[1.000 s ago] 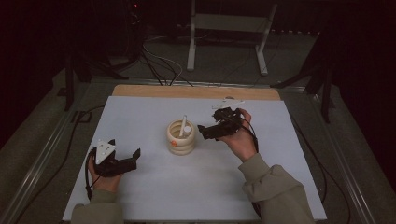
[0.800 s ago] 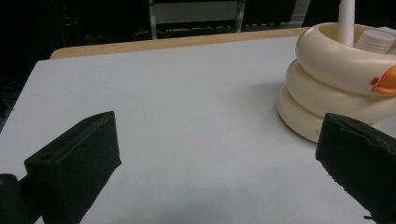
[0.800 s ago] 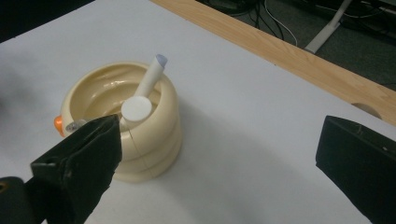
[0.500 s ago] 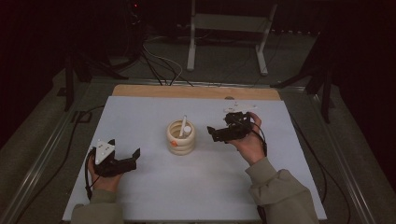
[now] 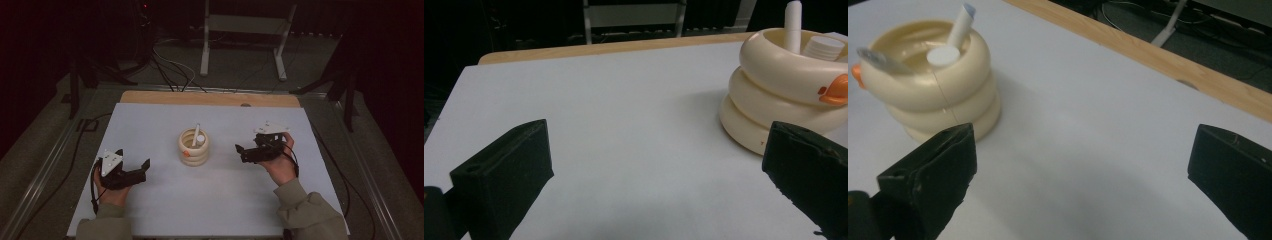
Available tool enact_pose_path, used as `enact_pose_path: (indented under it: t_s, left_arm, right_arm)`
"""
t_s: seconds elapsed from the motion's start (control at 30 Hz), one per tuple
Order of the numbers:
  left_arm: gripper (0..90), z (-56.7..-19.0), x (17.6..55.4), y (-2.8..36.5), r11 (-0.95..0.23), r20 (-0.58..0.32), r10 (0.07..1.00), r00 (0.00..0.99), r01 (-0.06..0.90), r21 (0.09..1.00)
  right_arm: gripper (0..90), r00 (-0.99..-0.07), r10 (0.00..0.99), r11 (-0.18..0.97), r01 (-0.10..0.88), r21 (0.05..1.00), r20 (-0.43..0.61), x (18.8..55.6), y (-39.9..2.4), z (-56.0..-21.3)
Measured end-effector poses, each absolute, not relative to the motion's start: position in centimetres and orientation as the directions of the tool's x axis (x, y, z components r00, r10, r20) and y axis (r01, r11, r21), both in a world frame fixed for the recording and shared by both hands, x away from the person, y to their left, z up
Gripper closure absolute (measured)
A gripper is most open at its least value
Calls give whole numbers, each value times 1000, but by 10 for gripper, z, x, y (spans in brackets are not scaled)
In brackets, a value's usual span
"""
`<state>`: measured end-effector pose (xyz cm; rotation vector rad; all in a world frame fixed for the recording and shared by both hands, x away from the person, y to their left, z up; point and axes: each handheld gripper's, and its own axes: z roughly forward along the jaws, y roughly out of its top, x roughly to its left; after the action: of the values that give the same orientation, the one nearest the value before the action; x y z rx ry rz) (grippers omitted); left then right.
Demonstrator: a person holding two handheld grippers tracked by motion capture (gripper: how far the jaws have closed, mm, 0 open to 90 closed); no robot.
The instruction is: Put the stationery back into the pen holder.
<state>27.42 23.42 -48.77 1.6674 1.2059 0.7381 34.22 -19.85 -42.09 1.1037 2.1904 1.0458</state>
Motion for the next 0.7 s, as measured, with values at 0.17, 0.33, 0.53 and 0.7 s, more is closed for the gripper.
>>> enact_pose_path:
  t_s: [0.17,0.33,0.53,0.7]
  left_arm:
    - [3,-488,274,234,-97,-46,938,342,388,916]
    - [3,-487,274,235,-96,-46,937,345,384,918]
    - [3,-484,271,236,-85,-54,934,352,367,926]
    - [3,-482,269,236,-82,-56,932,359,358,930]
  right_arm:
    - [1,-550,833,360,470,806,-51,333,-213,-429]
    - [1,-535,843,350,465,814,-56,329,-223,-435]
    - [1,-535,843,348,469,812,-52,323,-231,-443]
    - [2,-518,854,316,463,828,-36,316,-241,-451]
